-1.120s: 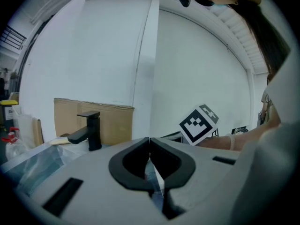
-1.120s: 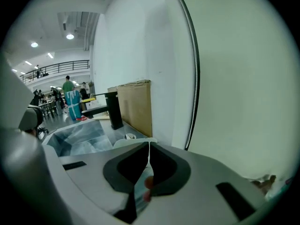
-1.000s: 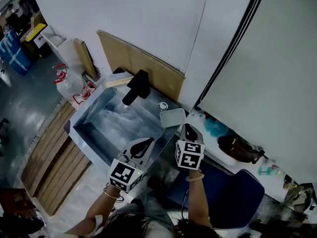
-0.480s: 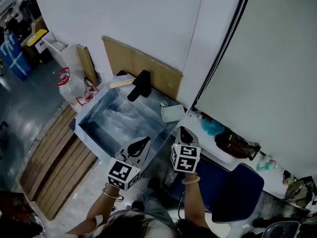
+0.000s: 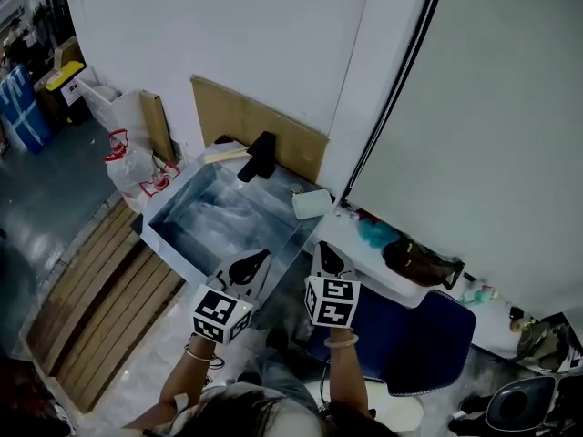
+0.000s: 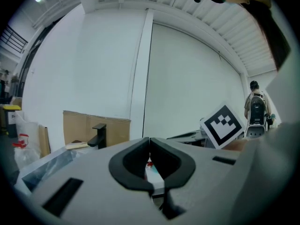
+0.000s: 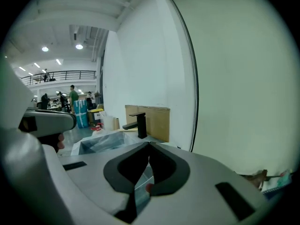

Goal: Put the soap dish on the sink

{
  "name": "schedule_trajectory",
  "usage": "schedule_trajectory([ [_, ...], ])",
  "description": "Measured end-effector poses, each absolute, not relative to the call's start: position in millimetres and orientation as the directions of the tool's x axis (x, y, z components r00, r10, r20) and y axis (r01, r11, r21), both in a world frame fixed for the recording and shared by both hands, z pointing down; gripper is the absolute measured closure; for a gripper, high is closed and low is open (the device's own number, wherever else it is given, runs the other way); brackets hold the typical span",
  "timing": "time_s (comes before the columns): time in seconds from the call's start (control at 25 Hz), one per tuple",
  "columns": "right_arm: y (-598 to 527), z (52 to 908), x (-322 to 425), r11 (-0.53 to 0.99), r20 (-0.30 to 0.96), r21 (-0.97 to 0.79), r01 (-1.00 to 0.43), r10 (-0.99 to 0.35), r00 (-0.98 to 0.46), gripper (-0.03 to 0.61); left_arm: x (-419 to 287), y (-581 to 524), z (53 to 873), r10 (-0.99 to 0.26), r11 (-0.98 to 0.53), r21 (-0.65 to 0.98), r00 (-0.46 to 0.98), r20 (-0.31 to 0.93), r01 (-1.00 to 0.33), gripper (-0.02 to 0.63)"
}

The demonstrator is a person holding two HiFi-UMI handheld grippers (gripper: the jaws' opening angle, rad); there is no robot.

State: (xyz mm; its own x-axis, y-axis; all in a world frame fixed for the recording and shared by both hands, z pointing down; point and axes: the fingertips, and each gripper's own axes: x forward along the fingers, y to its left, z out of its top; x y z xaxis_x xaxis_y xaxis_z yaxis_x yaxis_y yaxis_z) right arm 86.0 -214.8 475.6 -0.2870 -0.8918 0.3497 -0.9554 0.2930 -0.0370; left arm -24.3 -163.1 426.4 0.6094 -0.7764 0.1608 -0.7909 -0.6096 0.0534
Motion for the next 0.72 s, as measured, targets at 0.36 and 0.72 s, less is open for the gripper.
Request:
schedule_trajectory([
  [0.36,-160,438,72,0.283,0.261,0.009,-0.959,-0.927,-0.271,0.552,-46,-121,399,-0.788,-0.607,0.039,0.607,0.101,-0.794,0.604],
  [0.72,-113,404,65,0.242,0.174,0.041,-0.969,-0.957,-0.232,0.552,-60,-80,377,-0.791,-0.610,0.036,0.611,0.041,-0.792,0.604],
])
